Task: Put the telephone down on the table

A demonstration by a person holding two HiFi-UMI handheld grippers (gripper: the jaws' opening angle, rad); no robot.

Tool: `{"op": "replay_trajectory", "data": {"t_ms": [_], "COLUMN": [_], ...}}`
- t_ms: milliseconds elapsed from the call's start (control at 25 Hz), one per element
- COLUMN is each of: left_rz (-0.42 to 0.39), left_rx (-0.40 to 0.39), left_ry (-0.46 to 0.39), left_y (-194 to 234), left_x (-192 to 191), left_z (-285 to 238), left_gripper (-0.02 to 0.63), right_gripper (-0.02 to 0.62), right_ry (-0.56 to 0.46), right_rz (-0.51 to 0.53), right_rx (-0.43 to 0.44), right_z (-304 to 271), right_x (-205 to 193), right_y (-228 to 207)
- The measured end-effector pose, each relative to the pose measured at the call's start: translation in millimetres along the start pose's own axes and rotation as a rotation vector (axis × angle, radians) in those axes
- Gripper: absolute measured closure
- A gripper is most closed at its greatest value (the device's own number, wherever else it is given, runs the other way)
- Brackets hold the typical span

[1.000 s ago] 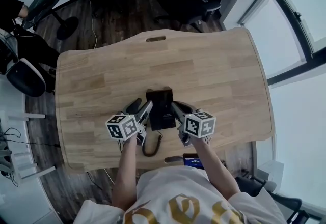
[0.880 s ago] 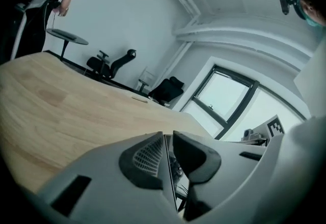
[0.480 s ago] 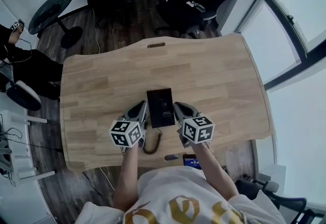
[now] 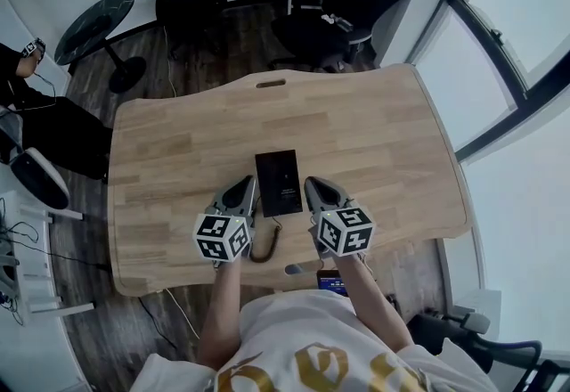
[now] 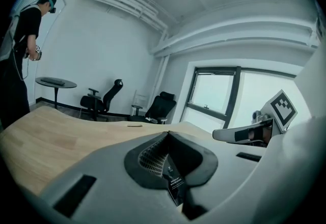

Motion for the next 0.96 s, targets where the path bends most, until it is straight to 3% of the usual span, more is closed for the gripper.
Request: {"op": "replay_trajectory", "data": {"t_ms": [560,800,960], "left_rz": [-0.067,-0.058,-0.01], "left_rx": [0.053,0.06,0.047], "left_ry": [0.011,0.002,0.016], "left_y": [-9.1,-7.8,-6.6], "left_x": [-0.7,1.5,0.8], "left_z": [10.1,11.5,12.0], "left_gripper": [0.597,0.597,0.597], "right_gripper": [0.583,0.583,0.583], "right_ry": [-0.04,-0.05,-0.051], "right_rz": [0.015,0.029,0.029], "right_rx": [-0.008,-0.013,-0.011], "right_z": [22.6,23.5,23.5], "right_x": [4.2,7.3,8.6], "right_y": [2.3,2.4,3.2]}}
Point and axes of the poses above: the fingertips, and each gripper's own axes: z backward along the fingers, y to its left, x out of its top, the point moved 2 cm from there along z, backward along the fingers, and after that the axes turned 10 degrees about x, right-handed, at the moved point
